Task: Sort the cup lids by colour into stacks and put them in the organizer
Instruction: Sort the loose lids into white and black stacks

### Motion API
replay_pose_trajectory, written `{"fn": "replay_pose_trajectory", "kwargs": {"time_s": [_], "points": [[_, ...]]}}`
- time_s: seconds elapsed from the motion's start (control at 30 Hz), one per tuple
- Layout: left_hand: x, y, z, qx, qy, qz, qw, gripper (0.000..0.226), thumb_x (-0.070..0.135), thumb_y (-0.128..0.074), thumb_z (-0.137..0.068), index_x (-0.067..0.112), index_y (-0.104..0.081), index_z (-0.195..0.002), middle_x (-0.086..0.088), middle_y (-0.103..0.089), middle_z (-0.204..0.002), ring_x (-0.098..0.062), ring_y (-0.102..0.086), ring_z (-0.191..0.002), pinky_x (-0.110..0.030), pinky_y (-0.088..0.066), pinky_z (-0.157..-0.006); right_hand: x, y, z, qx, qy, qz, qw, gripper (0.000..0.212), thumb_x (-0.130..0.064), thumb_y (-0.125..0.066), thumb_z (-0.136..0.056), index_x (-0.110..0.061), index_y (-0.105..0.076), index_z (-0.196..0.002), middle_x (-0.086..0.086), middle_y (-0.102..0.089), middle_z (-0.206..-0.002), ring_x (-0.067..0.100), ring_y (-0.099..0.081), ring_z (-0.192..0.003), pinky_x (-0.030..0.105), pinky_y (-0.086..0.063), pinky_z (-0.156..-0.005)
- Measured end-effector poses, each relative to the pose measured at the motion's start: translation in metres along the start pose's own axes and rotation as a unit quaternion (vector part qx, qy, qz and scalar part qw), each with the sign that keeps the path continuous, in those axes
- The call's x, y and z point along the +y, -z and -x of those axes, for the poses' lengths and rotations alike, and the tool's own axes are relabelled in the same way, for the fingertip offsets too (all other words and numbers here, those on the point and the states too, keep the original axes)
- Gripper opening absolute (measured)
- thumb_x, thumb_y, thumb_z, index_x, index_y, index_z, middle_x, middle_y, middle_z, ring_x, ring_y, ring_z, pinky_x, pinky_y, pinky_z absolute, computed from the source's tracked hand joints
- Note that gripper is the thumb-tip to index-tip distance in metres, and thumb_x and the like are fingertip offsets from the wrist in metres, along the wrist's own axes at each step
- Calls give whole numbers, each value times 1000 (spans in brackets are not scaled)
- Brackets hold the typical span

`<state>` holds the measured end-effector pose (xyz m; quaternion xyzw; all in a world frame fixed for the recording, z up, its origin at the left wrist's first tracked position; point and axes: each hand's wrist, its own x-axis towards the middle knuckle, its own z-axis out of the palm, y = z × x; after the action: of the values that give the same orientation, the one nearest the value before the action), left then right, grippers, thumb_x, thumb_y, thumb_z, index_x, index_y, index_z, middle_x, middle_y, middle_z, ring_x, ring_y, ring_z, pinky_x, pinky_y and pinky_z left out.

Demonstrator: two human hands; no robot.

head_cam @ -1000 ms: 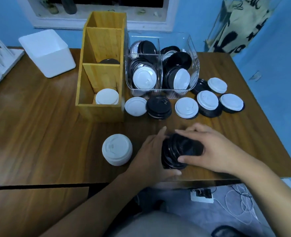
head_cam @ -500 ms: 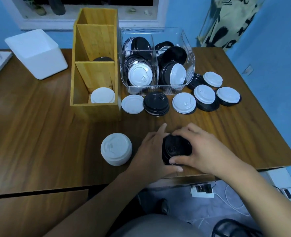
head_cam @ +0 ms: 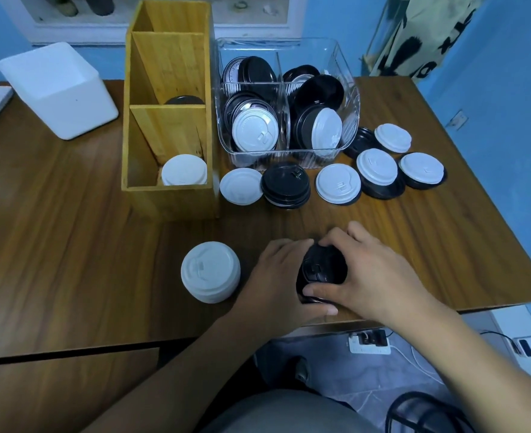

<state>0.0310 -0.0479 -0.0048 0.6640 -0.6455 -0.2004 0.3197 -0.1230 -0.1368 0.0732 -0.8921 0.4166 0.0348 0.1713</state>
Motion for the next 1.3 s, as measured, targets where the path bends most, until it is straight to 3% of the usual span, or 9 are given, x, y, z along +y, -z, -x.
{"fn": "replay_pose_trajectory", "kwargs": {"time_s": [0.23, 0.33, 0.43, 0.5, 0.6, 0.77, 0.93, 1.13, 1.3], "points": [[2, 0, -2, 33, -24, -1, 999, 90, 64, -75, -68, 8, -56, -135, -1, -57, -133, -16, -47, -123, -28, -36, -109, 3, 2, -6, -18, 17, 0, 1000, 65, -83, -63, -65, -41, -46, -112, -16, -36, -98, 8, -47, -97, 31, -43, -67], [2, 2, -2, 30, -22, -8, 999, 87, 61, -79, -67, 10, -57, -133, 0, -56, -130, -16, -46, -122, -27, -38, -108, 13, 14, -27, 46, 35, -75, 995, 51, -83, -49, -76, -40, -59, -103, -20, -55, -94, 6, -56, -93, 35, -51, -75], [3, 3, -1, 18, -9, -24, 1000, 93, 64, -80, -68, 10, -53, -140, 1, -53, -135, -14, -44, -127, -24, -36, -109, 12, 25, -62, 117, 51, -88, 988, 40, -64, -56, -87, -35, -62, -113, -13, -62, -104, 10, -59, -96, 37, -53, -81], [4, 3, -1, 16, -3, -23, 1000, 94, 64, -79, -68, 11, -51, -141, 3, -52, -136, -12, -43, -128, -19, -31, -109, 3, 27, -85, 130, 61, -67, 987, 43, -57, -64, -87, -32, -59, -122, -7, -61, -114, 13, -59, -97, 34, -51, -79], [6, 5, 0, 10, 1, -19, 1000, 93, 64, -78, -69, 12, -51, -141, 4, -52, -136, -11, -43, -127, -18, -30, -109, -13, 22, -111, 136, 48, -14, 989, 56, -65, -67, -81, -30, -57, -123, -5, -62, -114, 17, -60, -99, 31, -46, -73], [6, 6, -1, 5, 6, -16, 1000, 93, 63, -79, -69, 13, -50, -143, 5, -50, -137, -10, -41, -128, -12, -23, -108, -22, 11, -131, 141, 26, 48, 989, 63, -73, -66, -75, -28, -55, -119, -2, -67, -111, 22, -62, -99, 38, -55, -73], [5, 6, 0, 3, 5, -11, 1000, 94, 64, -79, -68, 13, -50, -142, 5, -50, -137, -9, -41, -128, -7, -18, -108, -9, 21, -110, 180, 31, 14, 983, 66, -71, -68, -74, -34, -53, -126, -10, -67, -116, 19, -61, -107, 32, -45, -70], [3, 4, -1, 11, 2, -10, 1000, 95, 66, -76, -68, 10, -52, -141, 2, -53, -136, -13, -45, -126, -10, -23, -109, 61, 25, -43, 98, -18, -70, 993, 76, -73, -70, -70, -43, -47, -136, -23, -54, -114, 5, -44, -101, 31, -41, -76], [4, 3, -2, 14, 10, -22, 1000, 99, 67, -72, -72, 9, -47, -147, 0, -52, -139, -14, -44, -130, -24, -34, -111, 108, 6, -5, 27, -2, -56, 998, 84, -56, -78, -72, -42, -41, -146, -21, -54, -127, 11, -42, -120, 38, -44, -102]]}}
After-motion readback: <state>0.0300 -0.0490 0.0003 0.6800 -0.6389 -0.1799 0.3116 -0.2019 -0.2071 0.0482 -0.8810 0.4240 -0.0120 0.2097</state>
